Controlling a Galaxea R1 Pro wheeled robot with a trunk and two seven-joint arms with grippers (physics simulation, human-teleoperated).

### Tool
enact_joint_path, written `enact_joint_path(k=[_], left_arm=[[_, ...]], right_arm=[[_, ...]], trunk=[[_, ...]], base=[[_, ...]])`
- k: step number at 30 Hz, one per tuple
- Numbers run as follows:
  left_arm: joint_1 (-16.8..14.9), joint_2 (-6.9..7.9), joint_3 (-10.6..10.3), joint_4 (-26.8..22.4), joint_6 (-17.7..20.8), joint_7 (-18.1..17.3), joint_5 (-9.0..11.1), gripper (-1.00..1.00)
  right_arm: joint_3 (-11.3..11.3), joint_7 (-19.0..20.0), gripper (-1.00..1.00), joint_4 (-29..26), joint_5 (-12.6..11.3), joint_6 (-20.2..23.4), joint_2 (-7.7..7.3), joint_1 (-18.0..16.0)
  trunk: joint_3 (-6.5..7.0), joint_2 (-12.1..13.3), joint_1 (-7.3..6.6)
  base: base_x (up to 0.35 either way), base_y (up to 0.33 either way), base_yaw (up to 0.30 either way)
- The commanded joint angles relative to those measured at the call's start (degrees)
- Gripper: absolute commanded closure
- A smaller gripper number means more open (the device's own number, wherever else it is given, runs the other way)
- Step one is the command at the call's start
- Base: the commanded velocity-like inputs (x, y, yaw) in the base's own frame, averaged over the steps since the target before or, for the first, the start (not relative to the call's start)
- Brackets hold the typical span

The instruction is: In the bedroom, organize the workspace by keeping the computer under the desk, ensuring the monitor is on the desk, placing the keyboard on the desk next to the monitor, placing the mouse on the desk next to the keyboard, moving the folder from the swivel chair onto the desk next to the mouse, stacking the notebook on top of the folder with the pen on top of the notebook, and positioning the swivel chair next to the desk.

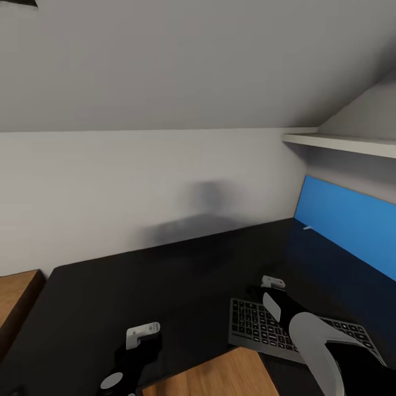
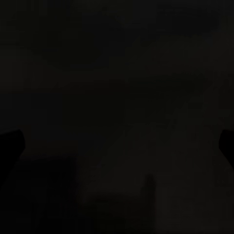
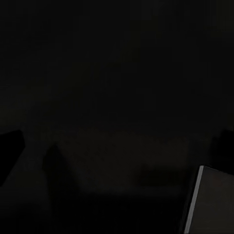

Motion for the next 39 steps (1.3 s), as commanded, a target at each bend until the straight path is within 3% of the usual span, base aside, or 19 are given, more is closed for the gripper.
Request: enact_joint_path(k=[1,39], left_arm=[[-0.03,0.0,-0.05,-0.09,0.11,0.44,0.49,-1.0],[-0.03,-0.09,-0.06,-0.09,0.19,0.44,0.57,-1.0]], right_arm=[[-0.77,0.36,-1.0,1.03,-1.54,0.46,0.02,0.03],[-0.61,0.96,-1.0,1.3,-1.44,0.59,0.42,0.03]], trunk=[[-0.06,-0.02,0.01],[-0.06,-0.02,0.01]], base=[[-0.091,0.021,0.002],[-0.105,0.019,0.0]])
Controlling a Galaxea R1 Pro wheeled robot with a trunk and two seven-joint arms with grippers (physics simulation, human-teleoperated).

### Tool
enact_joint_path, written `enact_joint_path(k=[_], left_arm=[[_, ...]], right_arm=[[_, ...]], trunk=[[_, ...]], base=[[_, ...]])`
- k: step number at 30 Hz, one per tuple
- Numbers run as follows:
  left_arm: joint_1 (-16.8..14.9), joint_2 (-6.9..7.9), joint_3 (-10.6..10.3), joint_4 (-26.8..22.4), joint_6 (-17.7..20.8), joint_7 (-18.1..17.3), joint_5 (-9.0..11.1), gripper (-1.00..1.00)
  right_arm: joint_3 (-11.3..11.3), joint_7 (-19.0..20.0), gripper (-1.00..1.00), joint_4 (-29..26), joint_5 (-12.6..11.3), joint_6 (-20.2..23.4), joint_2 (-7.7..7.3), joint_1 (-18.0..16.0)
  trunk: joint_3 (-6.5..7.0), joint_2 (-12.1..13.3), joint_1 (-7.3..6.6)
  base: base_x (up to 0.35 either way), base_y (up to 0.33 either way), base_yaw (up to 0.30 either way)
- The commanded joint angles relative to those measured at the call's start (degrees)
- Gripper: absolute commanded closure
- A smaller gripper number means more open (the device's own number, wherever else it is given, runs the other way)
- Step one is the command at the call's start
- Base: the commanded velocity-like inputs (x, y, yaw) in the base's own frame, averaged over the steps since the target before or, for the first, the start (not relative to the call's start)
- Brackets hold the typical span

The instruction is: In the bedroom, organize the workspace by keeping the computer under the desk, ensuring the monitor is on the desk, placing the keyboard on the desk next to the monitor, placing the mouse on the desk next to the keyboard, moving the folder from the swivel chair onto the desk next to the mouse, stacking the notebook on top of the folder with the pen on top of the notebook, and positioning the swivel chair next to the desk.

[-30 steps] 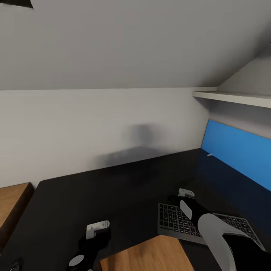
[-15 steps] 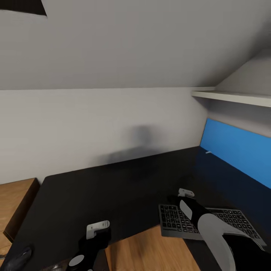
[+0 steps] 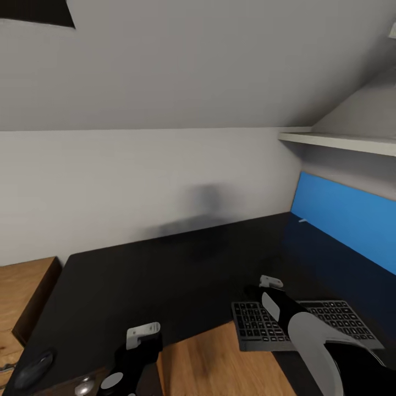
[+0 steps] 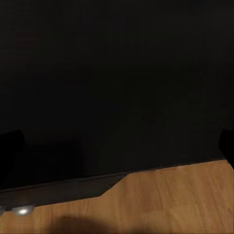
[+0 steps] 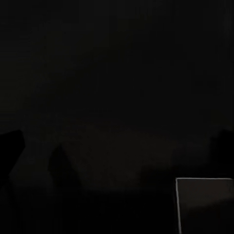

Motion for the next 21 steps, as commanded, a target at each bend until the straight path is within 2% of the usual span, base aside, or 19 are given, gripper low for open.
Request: enact_joint_path(k=[1,21], left_arm=[[-0.02,0.0,-0.04,-0.07,0.1,0.44,0.5,-1.0],[-0.02,0.0,-0.09,0.0,0.18,0.38,0.59,-1.0]], right_arm=[[-0.87,-0.25,-1.0,1.5,-0.49,0.48,0.09,0.03],[-0.95,-0.33,-1.0,1.59,-0.49,0.3,0.22,0.03]], trunk=[[-0.06,-0.03,-0.01],[-0.06,-0.03,-0.01]], base=[[-0.161,0.0,0.0],[-0.109,0.0,0.0]])
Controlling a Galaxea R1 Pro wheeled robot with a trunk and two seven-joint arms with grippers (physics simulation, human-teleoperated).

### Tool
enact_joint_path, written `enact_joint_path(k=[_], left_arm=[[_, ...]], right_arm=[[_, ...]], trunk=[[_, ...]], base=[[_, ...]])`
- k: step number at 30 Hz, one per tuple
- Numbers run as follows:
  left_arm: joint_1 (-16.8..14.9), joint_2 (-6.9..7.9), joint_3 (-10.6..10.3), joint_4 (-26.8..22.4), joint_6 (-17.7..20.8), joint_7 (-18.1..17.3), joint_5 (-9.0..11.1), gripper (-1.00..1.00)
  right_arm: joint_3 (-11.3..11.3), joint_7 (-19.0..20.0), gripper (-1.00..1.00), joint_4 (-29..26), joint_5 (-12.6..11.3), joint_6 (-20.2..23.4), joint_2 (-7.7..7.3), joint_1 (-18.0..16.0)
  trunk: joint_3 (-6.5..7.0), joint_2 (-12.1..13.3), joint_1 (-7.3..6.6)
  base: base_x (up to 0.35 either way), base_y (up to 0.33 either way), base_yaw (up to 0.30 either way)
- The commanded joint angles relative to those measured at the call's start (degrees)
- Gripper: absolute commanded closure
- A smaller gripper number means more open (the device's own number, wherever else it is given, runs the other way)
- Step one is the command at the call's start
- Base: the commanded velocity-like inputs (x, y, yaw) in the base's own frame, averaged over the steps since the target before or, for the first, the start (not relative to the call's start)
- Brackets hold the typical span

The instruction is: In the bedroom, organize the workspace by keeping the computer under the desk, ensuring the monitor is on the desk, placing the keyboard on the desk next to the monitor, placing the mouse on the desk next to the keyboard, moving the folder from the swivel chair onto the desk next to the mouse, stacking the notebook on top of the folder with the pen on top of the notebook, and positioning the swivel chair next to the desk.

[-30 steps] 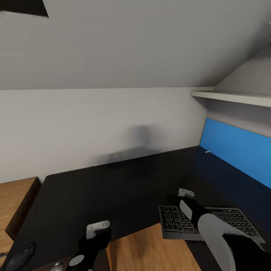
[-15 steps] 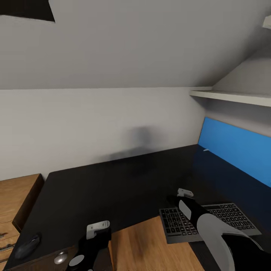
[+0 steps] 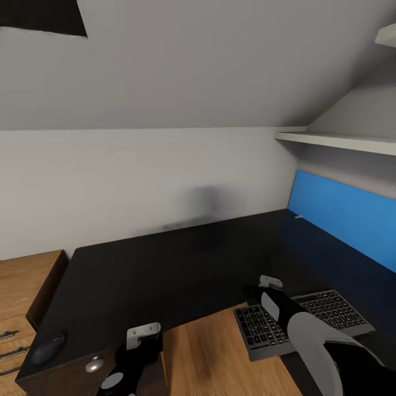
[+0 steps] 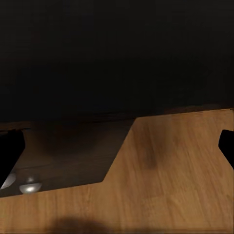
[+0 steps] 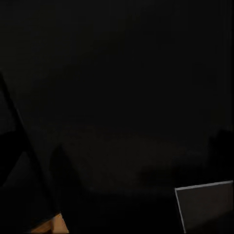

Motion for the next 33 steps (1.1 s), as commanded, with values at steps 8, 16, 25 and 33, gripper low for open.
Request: enact_joint_path(k=[8,16,25,33], left_arm=[[-0.02,0.0,-0.05,-0.08,0.11,0.43,0.5,-1.0],[-0.02,0.0,-0.07,-0.11,0.11,0.43,0.49,-1.0],[-0.02,-0.06,-0.07,-0.11,0.11,0.45,0.49,-1.0],[-0.02,-0.06,-0.07,-0.11,0.11,0.47,0.44,-1.0]], right_arm=[[-0.84,-0.28,-1.0,1.55,-0.42,0.48,0.02,0.03],[-0.83,-0.28,-1.0,1.55,-0.37,0.45,0.2,0.03],[-0.83,-0.28,-1.0,1.53,-0.34,0.39,0.33,0.03],[-0.85,-0.28,-1.0,1.46,-0.34,0.39,0.33,0.03]], trunk=[[-0.06,-0.03,-0.01],[-0.06,-0.03,-0.01],[-0.06,-0.03,-0.01],[-0.06,-0.03,-0.01]], base=[[-0.128,0.0,0.0],[-0.169,0.0,0.0],[-0.087,0.0,0.0],[-0.067,0.0,0.0]])
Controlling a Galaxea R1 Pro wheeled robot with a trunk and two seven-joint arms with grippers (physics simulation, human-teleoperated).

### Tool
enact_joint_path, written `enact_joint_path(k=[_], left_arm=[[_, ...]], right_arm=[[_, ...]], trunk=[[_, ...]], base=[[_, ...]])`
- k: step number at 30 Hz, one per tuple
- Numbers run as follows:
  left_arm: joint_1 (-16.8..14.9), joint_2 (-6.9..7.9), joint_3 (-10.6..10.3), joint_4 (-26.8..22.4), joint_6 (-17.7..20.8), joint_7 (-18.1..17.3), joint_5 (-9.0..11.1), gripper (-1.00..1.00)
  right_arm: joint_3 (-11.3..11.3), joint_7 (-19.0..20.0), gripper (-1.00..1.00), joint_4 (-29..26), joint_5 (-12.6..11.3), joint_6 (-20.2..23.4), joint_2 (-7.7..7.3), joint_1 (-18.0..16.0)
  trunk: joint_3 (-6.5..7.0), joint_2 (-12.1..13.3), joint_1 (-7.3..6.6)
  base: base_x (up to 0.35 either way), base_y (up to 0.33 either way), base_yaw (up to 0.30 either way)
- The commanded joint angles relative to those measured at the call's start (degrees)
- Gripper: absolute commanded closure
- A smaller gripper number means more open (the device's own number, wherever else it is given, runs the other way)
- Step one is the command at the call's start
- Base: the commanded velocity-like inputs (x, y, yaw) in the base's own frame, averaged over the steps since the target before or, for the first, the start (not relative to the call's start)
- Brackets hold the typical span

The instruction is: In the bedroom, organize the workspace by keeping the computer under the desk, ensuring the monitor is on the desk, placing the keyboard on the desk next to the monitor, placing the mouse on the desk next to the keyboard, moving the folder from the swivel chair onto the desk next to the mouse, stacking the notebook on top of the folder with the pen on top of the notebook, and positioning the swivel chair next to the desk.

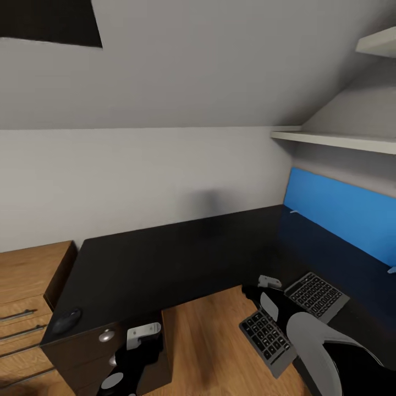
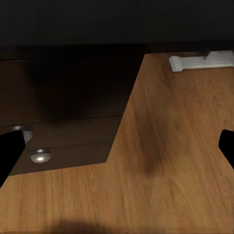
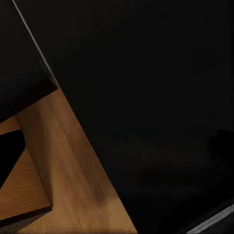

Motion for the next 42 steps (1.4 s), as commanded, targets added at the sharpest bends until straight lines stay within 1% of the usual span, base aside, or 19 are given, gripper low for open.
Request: enact_joint_path(k=[1,14,19,21,22,24,25,26,27,28,29,30,31,32,34,36,37,40,42], left_arm=[[-0.02,0.01,-0.04,-0.1,0.1,0.43,0.5,-1.0],[-0.02,0.01,-0.02,-0.1,0.05,0.46,0.48,-1.0],[-0.02,-0.02,-0.03,-0.1,0.02,0.47,0.47,-1.0],[-0.02,-0.02,-0.04,-0.09,0.01,0.47,0.47,-1.0],[-0.02,-0.02,-0.04,-0.08,0.0,0.47,0.47,-1.0],[-0.02,-0.02,-0.04,-0.07,-0.03,0.47,0.47,-1.0],[-0.02,-0.03,-0.04,-0.03,-0.06,0.47,0.47,-1.0],[-0.02,-0.03,-0.05,-0.03,-0.06,0.47,0.47,-1.0],[-0.02,-0.03,-0.18,-0.03,-0.07,0.47,0.47,-1.0],[-0.02,-0.03,-0.29,-0.02,-0.07,0.47,0.47,-1.0],[-0.02,-0.03,-0.55,-0.02,-0.09,0.47,0.47,-1.0],[-0.02,-0.03,-0.68,0.0,-0.1,0.47,0.47,-1.0],[-0.02,-0.03,-0.89,-0.01,-0.13,0.47,0.47,-1.0],[-0.02,-0.03,-0.96,-0.01,-0.13,0.47,0.47,-1.0],[-0.02,-0.03,-1.2,0.0,-0.15,0.47,0.47,-1.0],[-0.02,-0.03,-1.25,-0.01,-0.16,0.47,0.47,-1.0],[-0.02,-0.03,-1.29,-0.01,-0.16,0.47,0.47,-1.0],[-0.02,-0.03,-1.45,0.0,-0.16,0.47,0.44,-1.0],[-0.02,-0.01,-1.59,-0.01,-0.16,0.47,0.42,-1.0]], right_arm=[[-0.84,-0.29,-1.0,1.43,-0.39,0.49,0.04,0.03],[-0.84,-0.24,-1.0,1.23,-0.39,0.46,0.04,0.03],[-0.71,-0.35,-1.0,1.03,-0.39,-0.5,0.14,0.03],[-0.67,-0.36,-1.0,0.74,-0.39,-1.06,0.36,0.03],[-0.56,-0.37,-1.0,-0.33,-0.28,-1.33,0.78,0.05],[-0.33,-0.4,-1.0,-1.66,0.02,-1.34,1.16,0.07],[0.43,-0.68,-1.0,-7.49,1.46,-1.05,2.06,0.41],[0.51,-0.78,-1.0,-9.04,1.72,-0.78,2.2,0.62],[0.62,-1.06,-1.0,-12.26,2.13,0.22,2.44,1.44],[0.66,-1.26,-1.0,-13.93,2.28,1.0,2.52,2.07],[0.72,-1.71,-1.0,-17.47,2.49,2.94,2.64,3.74],[0.74,-1.95,-1.0,-19.43,2.57,4.03,2.68,4.74],[0.8,-2.45,-1.0,-23.72,2.66,6.13,2.77,6.81],[0.83,-2.72,-1.0,-26.02,2.68,7.07,2.81,7.86],[0.88,-3.76,-1.0,-34.63,2.66,10.19,2.88,11.92],[0.91,-4.13,-1.0,-37.99,2.62,11.51,2.92,13.74],[0.91,-4.34,-1.0,-40.53,2.53,12.72,2.96,15.2],[0.93,-4.54,-1.0,-43.77,2.37,14.29,3.03,17.0],[0.96,-4.59,-1.0,-44.86,2.33,14.7,3.06,17.64]], trunk=[[-0.06,-0.03,-0.01],[-0.06,-0.03,-0.01],[-0.06,-0.03,-0.01],[-0.06,-0.03,-0.01],[-0.06,-0.03,-0.01],[-0.06,-0.03,-0.01],[-0.06,-0.03,-0.01],[-0.06,-0.03,-0.01],[-0.06,-0.03,-0.01],[-0.06,-0.03,-0.01],[-0.06,-0.03,-0.01],[-0.06,-0.03,-0.01],[-0.06,-0.03,-0.01],[-0.06,-0.03,-0.01],[-0.06,-0.03,-0.01],[-0.06,-0.03,-0.01],[-0.06,-0.03,-0.01],[-0.06,-0.03,-0.01],[-0.06,-0.03,-0.01]], base=[[-0.119,0.0,0.0],[-0.016,0.0,0.0],[0.0,0.0,0.0],[0.0,0.0,0.0],[0.0,0.0,0.0],[0.0,0.0,0.0],[0.0,0.0,0.0],[0.0,0.0,0.0],[0.0,0.0,0.0],[0.0,0.0,0.0],[0.0,0.0,0.0],[0.0,0.0,0.0],[0.0,0.0,0.0],[0.0,0.0,0.0],[0.0,0.0,0.0],[0.0,0.0,0.0],[0.0,0.0,0.0],[0.0,0.0,0.0],[0.0,0.0,0.0]])
